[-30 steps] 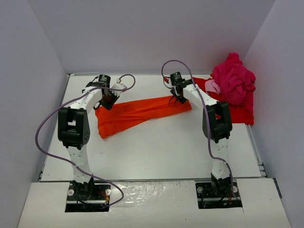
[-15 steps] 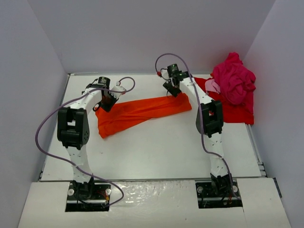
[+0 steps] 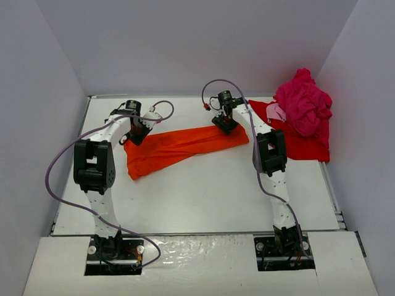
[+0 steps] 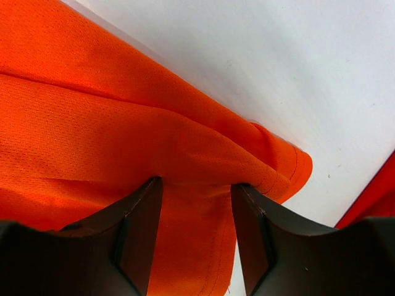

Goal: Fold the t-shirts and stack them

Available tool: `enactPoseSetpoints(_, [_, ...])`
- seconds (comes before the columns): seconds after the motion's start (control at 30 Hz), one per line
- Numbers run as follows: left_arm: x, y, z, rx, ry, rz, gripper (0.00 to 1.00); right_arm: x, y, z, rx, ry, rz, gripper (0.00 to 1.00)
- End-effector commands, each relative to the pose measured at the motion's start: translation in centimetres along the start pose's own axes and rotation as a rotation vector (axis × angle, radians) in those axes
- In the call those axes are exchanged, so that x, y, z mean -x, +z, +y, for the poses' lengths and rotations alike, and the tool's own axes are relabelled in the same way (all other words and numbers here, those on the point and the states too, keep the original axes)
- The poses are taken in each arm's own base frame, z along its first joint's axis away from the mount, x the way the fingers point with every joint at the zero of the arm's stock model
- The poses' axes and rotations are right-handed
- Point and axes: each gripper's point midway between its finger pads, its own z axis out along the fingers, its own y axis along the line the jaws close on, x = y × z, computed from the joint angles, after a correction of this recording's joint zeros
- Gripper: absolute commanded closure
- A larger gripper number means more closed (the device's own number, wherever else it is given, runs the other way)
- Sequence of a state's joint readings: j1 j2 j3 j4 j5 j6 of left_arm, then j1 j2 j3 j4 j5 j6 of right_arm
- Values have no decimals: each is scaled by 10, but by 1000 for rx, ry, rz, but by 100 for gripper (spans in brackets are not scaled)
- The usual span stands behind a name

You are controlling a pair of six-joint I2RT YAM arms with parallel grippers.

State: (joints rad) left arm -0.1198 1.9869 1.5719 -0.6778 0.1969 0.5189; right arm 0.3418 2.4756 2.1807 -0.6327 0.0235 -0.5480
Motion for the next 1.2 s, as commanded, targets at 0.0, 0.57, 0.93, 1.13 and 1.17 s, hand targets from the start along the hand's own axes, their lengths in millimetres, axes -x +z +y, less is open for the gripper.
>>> enactPoseSetpoints(0.0, [13, -14, 16, 54, 18, -47, 100, 13, -16, -11, -12, 12, -42, 56])
enactPoseSetpoints(0.57, [16, 4, 19, 42, 0, -41, 100, 9, -5, 1, 27, 1, -26, 100])
enactPoseSetpoints(0.93, [13, 2, 20, 70, 0, -45, 100, 22, -45, -34, -156, 66, -51, 79])
enactPoseSetpoints(1.13, [14, -1, 21, 71, 8, -48, 99, 17, -38, -25, -130, 65, -36, 31])
enactPoseSetpoints(1.17, [15, -1, 22, 73, 10, -48, 97, 17, -36, -24, -123, 64, -35, 32])
